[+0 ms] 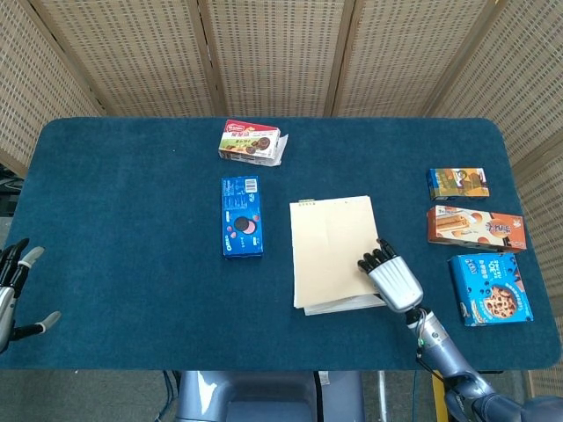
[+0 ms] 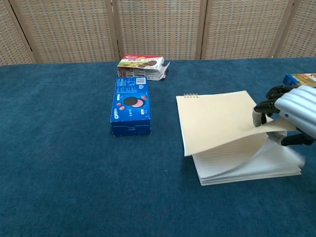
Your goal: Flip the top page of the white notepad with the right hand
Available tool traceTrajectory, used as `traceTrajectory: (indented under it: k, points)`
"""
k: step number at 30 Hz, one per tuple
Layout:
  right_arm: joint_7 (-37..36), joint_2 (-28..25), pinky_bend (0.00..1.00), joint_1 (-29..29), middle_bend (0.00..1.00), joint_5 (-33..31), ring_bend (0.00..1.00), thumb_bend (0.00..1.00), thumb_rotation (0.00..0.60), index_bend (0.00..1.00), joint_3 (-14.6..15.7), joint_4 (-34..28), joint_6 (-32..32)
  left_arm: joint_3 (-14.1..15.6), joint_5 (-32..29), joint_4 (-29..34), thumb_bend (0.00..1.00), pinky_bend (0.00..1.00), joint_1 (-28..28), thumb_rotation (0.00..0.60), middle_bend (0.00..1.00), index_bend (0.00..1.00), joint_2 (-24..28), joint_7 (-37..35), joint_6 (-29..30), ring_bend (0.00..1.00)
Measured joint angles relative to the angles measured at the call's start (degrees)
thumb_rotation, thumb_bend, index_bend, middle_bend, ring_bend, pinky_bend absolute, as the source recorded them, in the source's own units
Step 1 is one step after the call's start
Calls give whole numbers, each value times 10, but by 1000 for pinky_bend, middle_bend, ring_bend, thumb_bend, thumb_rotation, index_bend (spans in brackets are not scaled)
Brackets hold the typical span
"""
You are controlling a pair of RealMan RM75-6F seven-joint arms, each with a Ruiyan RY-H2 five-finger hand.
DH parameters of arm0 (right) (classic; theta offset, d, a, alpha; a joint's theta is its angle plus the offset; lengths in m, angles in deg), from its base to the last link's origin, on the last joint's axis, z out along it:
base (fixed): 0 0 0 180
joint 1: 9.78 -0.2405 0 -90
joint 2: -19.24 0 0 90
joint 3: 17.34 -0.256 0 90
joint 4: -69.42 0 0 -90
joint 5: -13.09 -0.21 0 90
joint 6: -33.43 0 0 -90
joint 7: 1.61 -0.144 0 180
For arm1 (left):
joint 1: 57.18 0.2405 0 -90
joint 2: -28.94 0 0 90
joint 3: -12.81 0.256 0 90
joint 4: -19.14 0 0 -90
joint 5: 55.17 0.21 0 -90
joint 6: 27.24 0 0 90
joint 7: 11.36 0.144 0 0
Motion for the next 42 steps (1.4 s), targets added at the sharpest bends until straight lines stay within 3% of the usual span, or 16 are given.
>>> traceTrajectory:
  k: [14, 27, 35, 42]
  points:
    - [-135, -43, 292, 5, 592, 22, 495, 775, 600, 664, 52, 27, 25, 2, 2, 2, 0, 0, -2, 600, 0, 0, 0, 4, -4, 0]
    - [-157, -137, 292, 41, 596, 70, 495, 775, 600, 668, 113, -42, 97, 4, 4, 3, 0, 0, -2, 600, 0, 0, -2, 9, -4, 0]
    - [-175, -157, 292, 44, 596, 67, 495, 775, 600, 667, 115, -91, 100, 4, 3, 4, 0, 0, -2, 600, 0, 0, -3, 11, -5, 0]
    - [-209, -185, 292, 21, 596, -5, 495, 775, 600, 668, 72, -187, 40, 4, -2, 5, 0, 0, -6, 600, 0, 0, -4, 17, -13, 0]
